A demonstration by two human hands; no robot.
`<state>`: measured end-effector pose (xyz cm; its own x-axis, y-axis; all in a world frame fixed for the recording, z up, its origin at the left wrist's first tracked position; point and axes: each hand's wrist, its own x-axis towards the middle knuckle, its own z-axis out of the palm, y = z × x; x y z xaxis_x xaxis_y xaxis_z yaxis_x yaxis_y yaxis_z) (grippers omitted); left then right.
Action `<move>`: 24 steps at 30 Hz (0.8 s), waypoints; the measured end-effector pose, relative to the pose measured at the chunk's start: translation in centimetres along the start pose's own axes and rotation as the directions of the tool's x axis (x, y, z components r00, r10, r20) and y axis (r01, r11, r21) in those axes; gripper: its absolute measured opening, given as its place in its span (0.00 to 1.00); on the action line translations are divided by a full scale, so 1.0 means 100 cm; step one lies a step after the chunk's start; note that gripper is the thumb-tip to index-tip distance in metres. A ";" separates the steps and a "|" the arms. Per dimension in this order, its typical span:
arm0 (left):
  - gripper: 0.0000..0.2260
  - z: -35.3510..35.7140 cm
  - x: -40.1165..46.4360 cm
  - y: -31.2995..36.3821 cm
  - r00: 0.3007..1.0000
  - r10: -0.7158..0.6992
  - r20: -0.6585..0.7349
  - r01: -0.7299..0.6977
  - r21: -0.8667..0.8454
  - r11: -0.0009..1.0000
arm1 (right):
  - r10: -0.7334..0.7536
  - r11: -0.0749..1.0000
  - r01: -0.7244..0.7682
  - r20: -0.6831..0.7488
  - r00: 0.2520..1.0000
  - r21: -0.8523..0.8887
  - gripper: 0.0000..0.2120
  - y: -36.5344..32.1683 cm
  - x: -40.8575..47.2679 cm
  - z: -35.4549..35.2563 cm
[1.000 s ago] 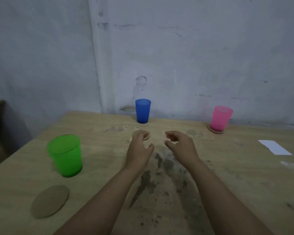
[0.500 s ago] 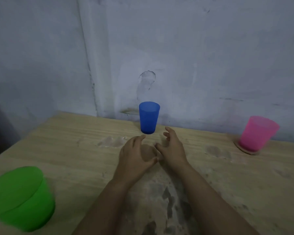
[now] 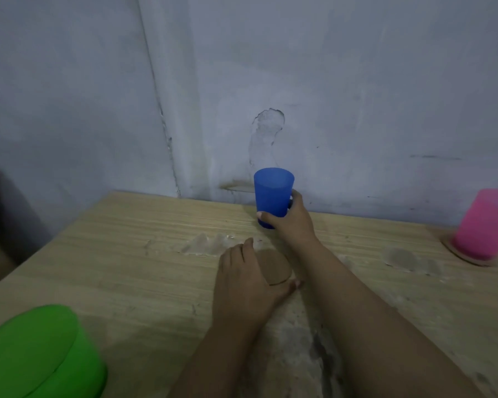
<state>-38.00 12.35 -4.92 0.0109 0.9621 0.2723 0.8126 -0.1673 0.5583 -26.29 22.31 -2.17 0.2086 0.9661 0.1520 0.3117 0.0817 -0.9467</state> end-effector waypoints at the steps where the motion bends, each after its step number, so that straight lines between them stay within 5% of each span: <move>1: 0.50 -0.001 0.001 -0.001 1.000 0.002 -0.008 -0.002 -0.018 1.000 | -0.007 1.000 0.007 0.000 1.000 -0.004 0.36 -0.001 0.000 0.001; 10: 0.44 -0.003 0.014 0.015 0.998 0.046 -0.042 -0.051 -0.139 0.989 | 0.017 0.996 -0.009 -0.097 0.995 0.086 0.29 0.006 -0.035 -0.047; 24: 0.44 0.055 0.058 0.080 0.980 0.182 0.084 -0.149 -0.308 0.940 | 0.020 1.000 -0.026 -0.353 0.935 -0.014 0.29 0.041 -0.064 -0.165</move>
<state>-28.20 17.81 -3.21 0.2076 0.9300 0.3032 0.5822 -0.3665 0.7257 -11.07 12.43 -2.34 0.5286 0.8188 0.2239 0.3190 0.0528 -0.9463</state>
